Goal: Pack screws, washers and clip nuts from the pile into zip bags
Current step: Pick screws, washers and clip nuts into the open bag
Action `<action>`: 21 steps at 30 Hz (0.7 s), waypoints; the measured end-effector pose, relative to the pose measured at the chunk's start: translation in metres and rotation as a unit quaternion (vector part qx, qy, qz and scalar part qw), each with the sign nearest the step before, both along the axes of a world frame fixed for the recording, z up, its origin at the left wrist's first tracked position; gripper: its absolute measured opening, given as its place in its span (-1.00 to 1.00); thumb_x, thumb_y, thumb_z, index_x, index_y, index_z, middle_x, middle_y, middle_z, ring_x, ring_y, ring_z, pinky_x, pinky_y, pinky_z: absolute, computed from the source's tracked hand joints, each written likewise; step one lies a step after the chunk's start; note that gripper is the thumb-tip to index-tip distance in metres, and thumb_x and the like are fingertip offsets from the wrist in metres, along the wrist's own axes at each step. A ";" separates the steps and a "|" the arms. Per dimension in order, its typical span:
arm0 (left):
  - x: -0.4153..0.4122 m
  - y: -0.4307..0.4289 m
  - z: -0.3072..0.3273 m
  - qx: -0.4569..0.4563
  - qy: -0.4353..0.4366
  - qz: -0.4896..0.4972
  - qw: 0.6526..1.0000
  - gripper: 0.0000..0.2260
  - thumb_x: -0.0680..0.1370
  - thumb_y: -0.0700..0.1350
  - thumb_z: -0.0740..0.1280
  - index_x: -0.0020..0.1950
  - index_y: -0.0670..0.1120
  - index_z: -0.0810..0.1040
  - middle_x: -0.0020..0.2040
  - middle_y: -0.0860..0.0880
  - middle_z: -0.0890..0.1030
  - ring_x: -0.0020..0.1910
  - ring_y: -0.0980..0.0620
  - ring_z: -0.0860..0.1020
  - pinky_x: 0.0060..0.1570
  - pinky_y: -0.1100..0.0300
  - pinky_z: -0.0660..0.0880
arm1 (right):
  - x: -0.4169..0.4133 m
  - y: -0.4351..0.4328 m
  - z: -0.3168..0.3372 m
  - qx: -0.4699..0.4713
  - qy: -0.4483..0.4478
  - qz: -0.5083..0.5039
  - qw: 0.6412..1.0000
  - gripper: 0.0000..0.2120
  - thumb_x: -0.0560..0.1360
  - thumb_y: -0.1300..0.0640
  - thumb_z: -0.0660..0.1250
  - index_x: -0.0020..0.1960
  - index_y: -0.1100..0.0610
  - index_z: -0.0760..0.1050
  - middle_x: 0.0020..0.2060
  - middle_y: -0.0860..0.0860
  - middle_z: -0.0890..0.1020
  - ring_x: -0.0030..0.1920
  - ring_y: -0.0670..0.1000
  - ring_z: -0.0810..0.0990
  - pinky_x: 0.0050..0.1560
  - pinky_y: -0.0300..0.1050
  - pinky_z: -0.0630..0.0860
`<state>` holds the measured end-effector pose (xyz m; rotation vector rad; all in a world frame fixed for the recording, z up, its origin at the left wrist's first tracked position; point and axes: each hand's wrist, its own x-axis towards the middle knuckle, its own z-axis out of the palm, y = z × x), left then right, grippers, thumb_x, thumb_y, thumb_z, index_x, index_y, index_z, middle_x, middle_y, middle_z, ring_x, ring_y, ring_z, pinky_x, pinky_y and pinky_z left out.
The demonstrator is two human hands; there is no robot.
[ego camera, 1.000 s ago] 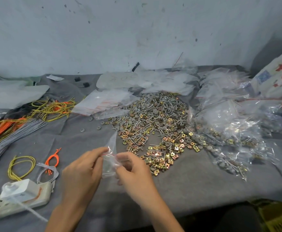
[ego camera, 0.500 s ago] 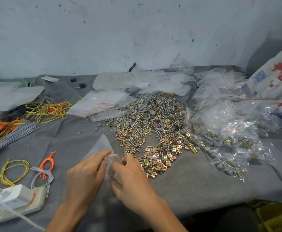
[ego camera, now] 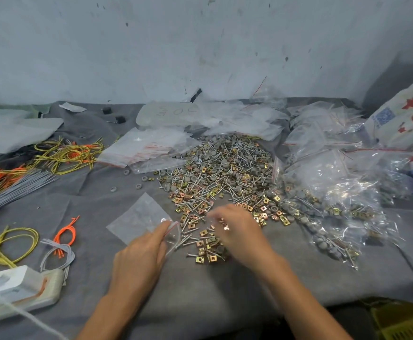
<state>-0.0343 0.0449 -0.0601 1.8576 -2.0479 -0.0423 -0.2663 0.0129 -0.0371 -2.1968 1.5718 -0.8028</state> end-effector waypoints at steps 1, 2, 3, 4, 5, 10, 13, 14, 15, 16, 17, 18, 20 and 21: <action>-0.002 0.000 -0.002 0.002 0.007 -0.004 1.000 -0.64 0.64 0.10 0.18 0.43 0.31 0.29 0.09 0.08 0.67 0.05 -0.11 0.64 -0.15 -0.01 0.55 | -0.013 -0.016 0.003 0.004 0.027 -0.031 0.999 -0.82 0.64 0.12 0.28 0.15 -0.01 0.62 0.08 -0.12 0.64 0.11 -0.06 0.56 0.19 -0.07 0.52; -0.004 0.000 -0.004 0.001 0.013 -0.004 1.000 -0.64 0.64 0.11 0.17 0.43 0.31 0.26 0.08 0.07 0.67 0.04 -0.12 0.64 -0.15 0.00 0.54 | -0.025 -0.033 0.007 0.008 0.051 -0.059 0.997 -0.83 0.64 0.13 0.26 0.13 -0.02 0.62 0.07 -0.13 0.64 0.09 -0.08 0.56 0.16 -0.08 0.54; -0.004 -0.001 -0.006 0.000 0.020 -0.004 1.000 -0.64 0.64 0.14 0.12 0.44 0.30 0.24 0.09 0.06 0.67 0.05 -0.12 0.64 -0.14 0.00 0.53 | -0.034 -0.048 0.010 0.016 0.077 -0.081 0.994 -0.83 0.64 0.14 0.25 0.11 -0.01 0.61 0.05 -0.12 0.64 0.06 -0.07 0.57 0.12 -0.08 0.56; -0.003 -0.002 -0.009 -0.004 0.029 -0.004 1.000 -0.62 0.63 0.18 0.06 0.46 0.30 0.24 0.08 0.04 0.67 0.05 -0.12 0.63 -0.13 0.01 0.52 | -0.042 -0.062 0.012 0.027 0.104 -0.094 0.990 -0.83 0.64 0.16 0.25 0.08 0.00 0.61 0.03 -0.11 0.64 0.02 -0.06 0.58 0.08 -0.08 0.57; -0.002 -0.002 -0.011 -0.010 0.038 -0.006 0.999 -0.58 0.60 0.21 -0.01 0.47 0.29 0.25 0.07 0.03 0.67 0.03 -0.12 0.64 -0.15 0.02 0.50 | -0.046 -0.074 0.013 0.037 0.132 -0.099 0.986 -0.83 0.63 0.17 0.25 0.06 0.01 0.61 0.01 -0.08 0.63 0.00 -0.05 0.58 0.05 -0.07 0.59; -0.002 -0.001 -0.012 -0.039 0.050 -0.012 0.998 -0.52 0.57 0.20 -0.04 0.47 0.23 0.33 -0.08 -0.01 0.68 -0.12 -0.13 0.65 -0.29 0.04 0.49 | -0.052 -0.104 0.019 0.087 0.253 -0.062 0.962 -0.81 0.58 0.25 0.26 0.02 0.05 0.62 -0.01 -0.02 0.60 -0.04 0.02 0.59 0.01 0.05 0.63; -0.001 -0.002 -0.014 -0.042 0.058 0.002 0.997 -0.54 0.59 0.17 0.00 0.47 0.17 0.35 -0.12 -0.03 0.69 -0.15 -0.16 0.66 -0.31 0.00 0.50 | -0.051 -0.108 0.023 0.103 0.286 -0.033 0.952 -0.80 0.55 0.28 0.29 0.04 0.06 0.63 0.00 -0.02 0.60 -0.05 0.01 0.59 -0.01 -0.01 0.62; -0.002 -0.002 -0.014 -0.041 0.065 0.006 0.997 -0.60 0.61 0.15 0.04 0.44 0.16 0.33 -0.13 -0.05 0.69 -0.15 -0.19 0.66 -0.30 -0.01 0.50 | -0.052 -0.107 0.024 0.106 0.295 -0.021 0.949 -0.78 0.55 0.27 0.29 0.08 0.05 0.63 0.02 -0.02 0.59 -0.02 0.02 0.58 0.01 -0.01 0.60; -0.002 -0.002 -0.015 -0.040 0.075 0.009 0.996 -0.67 0.63 0.12 0.09 0.40 0.15 0.31 -0.15 -0.07 0.69 -0.16 -0.22 0.66 -0.30 -0.02 0.50 | -0.052 -0.106 0.024 0.109 0.304 -0.009 0.946 -0.78 0.56 0.27 0.29 0.10 0.04 0.62 0.03 -0.02 0.56 0.01 0.03 0.57 0.03 -0.01 0.58; -0.002 -0.002 -0.016 -0.041 0.085 0.011 0.996 -0.72 0.64 0.09 0.15 0.34 0.14 0.29 -0.17 -0.09 0.69 -0.17 -0.24 0.66 -0.30 -0.02 0.49 | -0.052 -0.105 0.024 0.112 0.312 0.002 0.943 -0.79 0.56 0.25 0.29 0.11 0.04 0.62 0.03 -0.01 0.53 0.02 0.04 0.55 0.04 -0.01 0.56; -0.002 -0.002 -0.018 -0.040 0.090 0.011 0.995 -0.75 0.64 0.07 0.18 0.30 0.14 0.28 -0.20 -0.09 0.68 -0.19 -0.25 0.65 -0.32 -0.01 0.46 | -0.052 -0.105 0.023 0.112 0.319 0.012 0.941 -0.81 0.56 0.22 0.30 0.11 0.05 0.61 0.02 0.00 0.51 0.02 0.04 0.54 0.05 -0.02 0.55; -0.002 -0.002 -0.019 -0.038 0.094 0.013 0.995 -0.77 0.64 0.06 0.19 0.27 0.14 0.26 -0.22 -0.09 0.67 -0.20 -0.25 0.65 -0.32 0.01 0.42 | -0.052 -0.104 0.023 0.111 0.323 0.018 0.940 -0.84 0.56 0.20 0.32 0.10 0.06 0.61 0.01 0.00 0.50 0.01 0.03 0.54 0.05 -0.01 0.55; -0.002 -0.002 -0.020 -0.033 0.099 0.016 0.994 -0.80 0.64 0.08 0.16 0.25 0.15 0.24 -0.23 -0.08 0.66 -0.20 -0.24 0.64 -0.31 0.04 0.35 | -0.051 -0.103 0.021 0.106 0.322 0.024 0.941 -0.89 0.56 0.15 0.35 0.06 0.06 0.61 -0.02 -0.02 0.48 0.00 0.03 0.53 0.06 0.03 0.56; -0.001 -0.002 -0.020 -0.034 0.100 0.017 0.994 -0.80 0.64 0.09 0.15 0.25 0.14 0.25 -0.23 -0.08 0.66 -0.19 -0.24 0.64 -0.31 0.03 0.36 | -0.051 -0.102 0.020 0.102 0.320 0.027 0.942 -0.92 0.56 0.14 0.36 0.03 0.05 0.59 -0.03 -0.03 0.46 0.00 0.03 0.52 0.07 0.05 0.56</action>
